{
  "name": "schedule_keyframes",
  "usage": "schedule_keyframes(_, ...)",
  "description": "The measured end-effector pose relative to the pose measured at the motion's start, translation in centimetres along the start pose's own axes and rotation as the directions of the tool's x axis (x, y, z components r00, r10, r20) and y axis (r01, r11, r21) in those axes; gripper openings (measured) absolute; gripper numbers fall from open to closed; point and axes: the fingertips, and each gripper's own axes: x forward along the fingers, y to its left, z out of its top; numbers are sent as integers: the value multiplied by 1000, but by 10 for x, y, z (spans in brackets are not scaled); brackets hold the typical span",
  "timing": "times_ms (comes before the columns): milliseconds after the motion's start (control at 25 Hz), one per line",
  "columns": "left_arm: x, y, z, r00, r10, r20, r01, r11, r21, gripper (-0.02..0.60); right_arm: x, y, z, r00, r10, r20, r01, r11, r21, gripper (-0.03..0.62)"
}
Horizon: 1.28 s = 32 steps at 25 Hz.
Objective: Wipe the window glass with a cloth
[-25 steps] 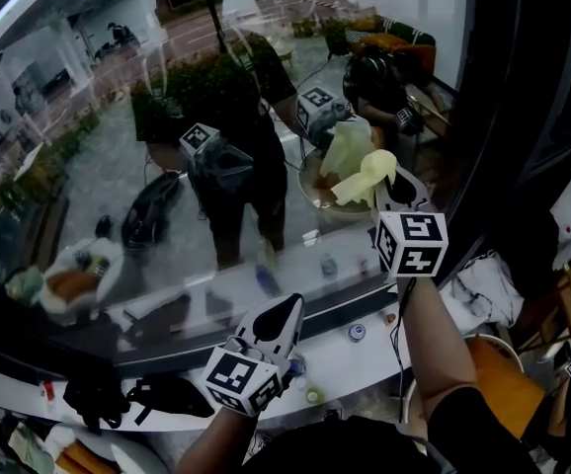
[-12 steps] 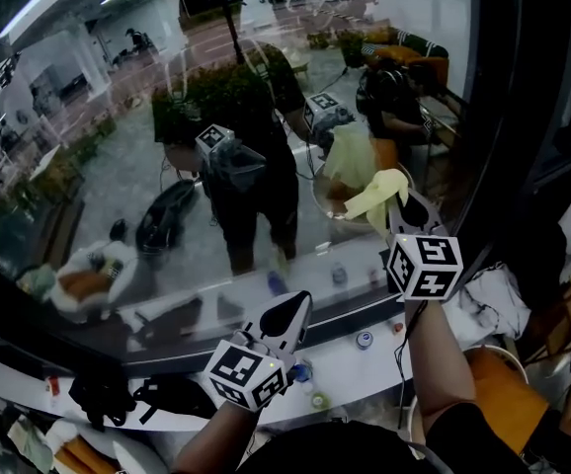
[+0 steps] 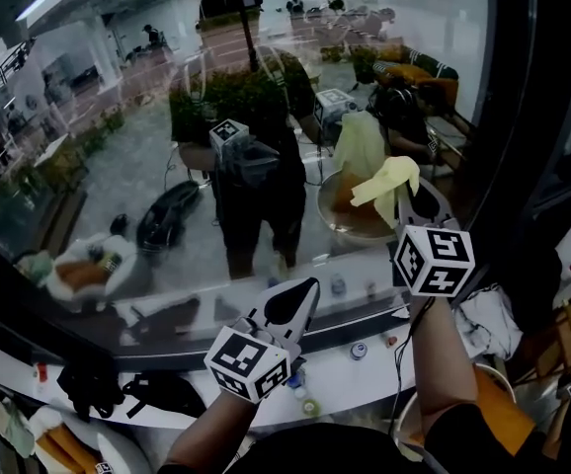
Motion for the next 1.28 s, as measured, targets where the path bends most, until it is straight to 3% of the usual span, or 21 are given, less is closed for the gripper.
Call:
schedule_keyframes(360,-17,13,16,998,63,7,-63,998,19,-2,23,18,21,1000,22,13,-22,999,-28,38)
schedule_keyframes(800,-43,47,-11,986,152,-64,-152,988,14,-2,43,33,8,997,-30,68,34,997,-68,37)
schedule_keyframes(1040,-52,60,-20,987,149,-58,-151,988,-26,-2,46,42,2,996,-51,75,55,996,-63,37)
schedule_keyframes(1280,-83,72,-19,990,129,-57,-131,991,-31,-2,45,83,3,997,-48,59,53,996,-72,37)
